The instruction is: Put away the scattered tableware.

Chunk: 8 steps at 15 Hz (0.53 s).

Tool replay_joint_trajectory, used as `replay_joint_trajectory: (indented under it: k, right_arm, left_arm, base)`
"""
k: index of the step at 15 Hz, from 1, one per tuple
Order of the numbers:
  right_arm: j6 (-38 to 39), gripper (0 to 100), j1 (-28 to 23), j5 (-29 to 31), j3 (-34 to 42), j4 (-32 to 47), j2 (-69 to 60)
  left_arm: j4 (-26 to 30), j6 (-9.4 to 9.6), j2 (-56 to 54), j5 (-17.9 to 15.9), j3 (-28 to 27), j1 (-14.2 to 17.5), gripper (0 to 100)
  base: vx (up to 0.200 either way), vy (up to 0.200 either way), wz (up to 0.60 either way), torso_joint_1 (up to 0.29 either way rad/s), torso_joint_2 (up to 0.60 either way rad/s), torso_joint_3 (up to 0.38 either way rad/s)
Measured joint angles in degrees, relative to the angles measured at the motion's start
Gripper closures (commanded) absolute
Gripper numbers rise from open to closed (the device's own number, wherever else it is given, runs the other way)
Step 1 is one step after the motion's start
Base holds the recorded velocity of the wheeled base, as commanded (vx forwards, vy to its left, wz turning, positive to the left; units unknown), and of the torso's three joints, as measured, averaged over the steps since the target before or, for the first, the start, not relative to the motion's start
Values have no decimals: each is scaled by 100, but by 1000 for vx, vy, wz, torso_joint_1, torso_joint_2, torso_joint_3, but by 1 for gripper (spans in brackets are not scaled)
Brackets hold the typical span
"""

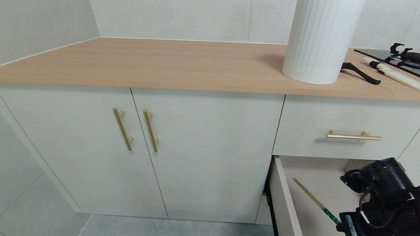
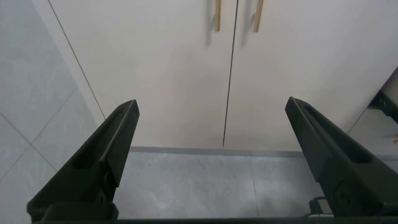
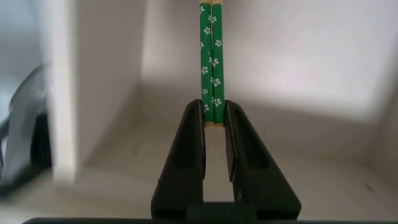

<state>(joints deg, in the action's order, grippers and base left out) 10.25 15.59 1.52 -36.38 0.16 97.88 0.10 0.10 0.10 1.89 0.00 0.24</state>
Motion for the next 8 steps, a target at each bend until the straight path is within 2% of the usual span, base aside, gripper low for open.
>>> replay_joint_trajectory:
  k: [3, 8]
  right_arm:
    - [345, 100, 4, 94, -350, -226, 794]
    - [536, 100, 6, 372, -391, -948, 1758]
  left_arm:
    - [0, 0, 0, 2, 0, 0, 0]
    - [-2, 0, 0, 2, 0, 0, 0]
  base:
    - [0, 0, 0, 0, 0, 0]
    - [0, 0, 0, 0, 0, 0]
